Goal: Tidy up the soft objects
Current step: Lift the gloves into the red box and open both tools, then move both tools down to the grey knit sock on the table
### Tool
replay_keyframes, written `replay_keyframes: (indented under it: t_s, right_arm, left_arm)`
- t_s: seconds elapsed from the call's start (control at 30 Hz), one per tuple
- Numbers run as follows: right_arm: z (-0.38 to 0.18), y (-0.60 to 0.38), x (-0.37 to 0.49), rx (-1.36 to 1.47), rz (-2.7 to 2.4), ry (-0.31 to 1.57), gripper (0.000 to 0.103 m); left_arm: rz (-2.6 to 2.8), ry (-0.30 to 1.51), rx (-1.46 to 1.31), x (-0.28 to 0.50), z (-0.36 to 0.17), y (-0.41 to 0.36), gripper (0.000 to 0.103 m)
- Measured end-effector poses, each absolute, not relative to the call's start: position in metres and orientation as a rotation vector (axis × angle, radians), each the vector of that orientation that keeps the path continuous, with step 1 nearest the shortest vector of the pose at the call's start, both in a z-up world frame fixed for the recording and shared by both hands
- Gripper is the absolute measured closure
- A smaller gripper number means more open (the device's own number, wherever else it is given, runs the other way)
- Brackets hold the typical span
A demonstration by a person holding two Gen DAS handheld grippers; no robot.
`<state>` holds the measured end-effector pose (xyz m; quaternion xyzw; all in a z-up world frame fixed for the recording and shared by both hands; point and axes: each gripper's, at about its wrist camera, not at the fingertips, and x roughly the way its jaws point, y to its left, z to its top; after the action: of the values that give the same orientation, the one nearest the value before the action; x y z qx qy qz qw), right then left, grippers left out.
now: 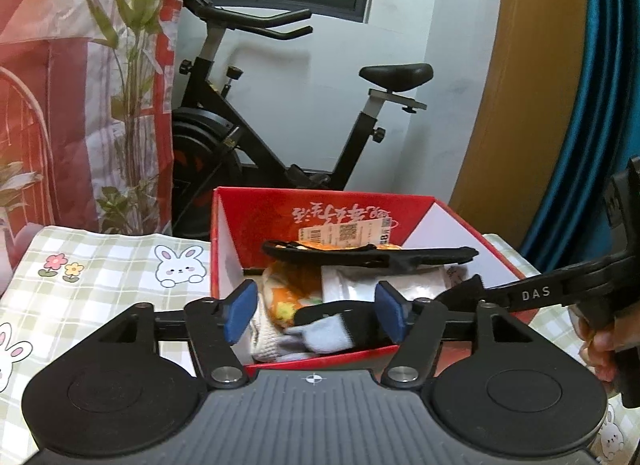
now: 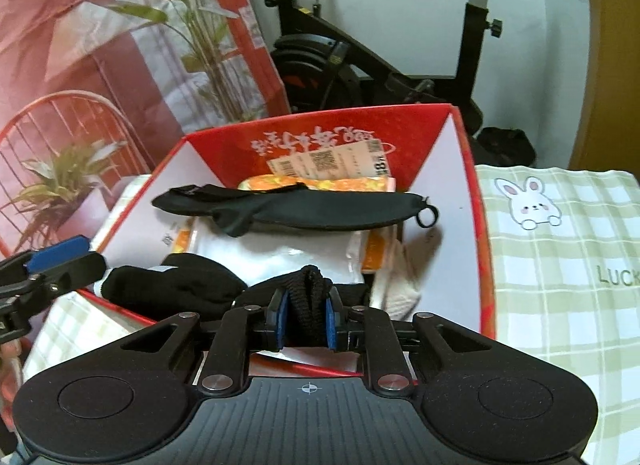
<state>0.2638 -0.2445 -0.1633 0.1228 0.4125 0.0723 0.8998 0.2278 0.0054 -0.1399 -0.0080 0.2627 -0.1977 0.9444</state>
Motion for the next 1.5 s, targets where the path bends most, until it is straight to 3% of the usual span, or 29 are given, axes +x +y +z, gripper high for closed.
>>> replay_keyframes:
  t_s: [0.13,0.2,0.3,0.43,0.57,0.9,1.3,1.5]
  right_arm:
    - [-0.157,-0.239,0.258,0.197,0.114,0.823,0.073]
    - [-0.152,-0.235,0.254,0.164,0.102,0.801,0.063]
    - [-0.145,-0.227,0.245,0.116,0.088,0.763,0.034]
    - [-0.136,-0.215,0.231,0.06,0.097,0.72,0.011]
    - [-0.132,-0.206,0.212,0.031,0.114,0.684,0.0]
    - [-0.154,-0.196,0.146,0.043,0.139,0.668,0.0]
    - [-0.225,-0.211,0.072,0.121,0.062,0.844,0.001]
    - [-0.238,-0.215,0.057,0.162,0.064,0.886,0.013]
  left_arm:
    - [-0.37,0.526,-0.019,0.226,-0.138,0.009,0.018]
    - [-0.352,0.519,-0.016,0.223,-0.136,0.011,0.012]
    - [-0.327,0.52,-0.005,0.218,-0.133,0.011,0.006]
    - [-0.305,0.52,0.005,0.209,-0.131,0.014,0.003]
    - [-0.29,0.521,0.03,0.192,-0.132,0.015,0.0]
    - [-0.324,0.61,0.058,0.144,-0.158,0.021,0.0]
    - [-0.363,0.724,0.03,0.121,-0.21,0.031,0.0]
    - [-0.346,0.762,0.004,0.117,-0.223,0.033,0.0]
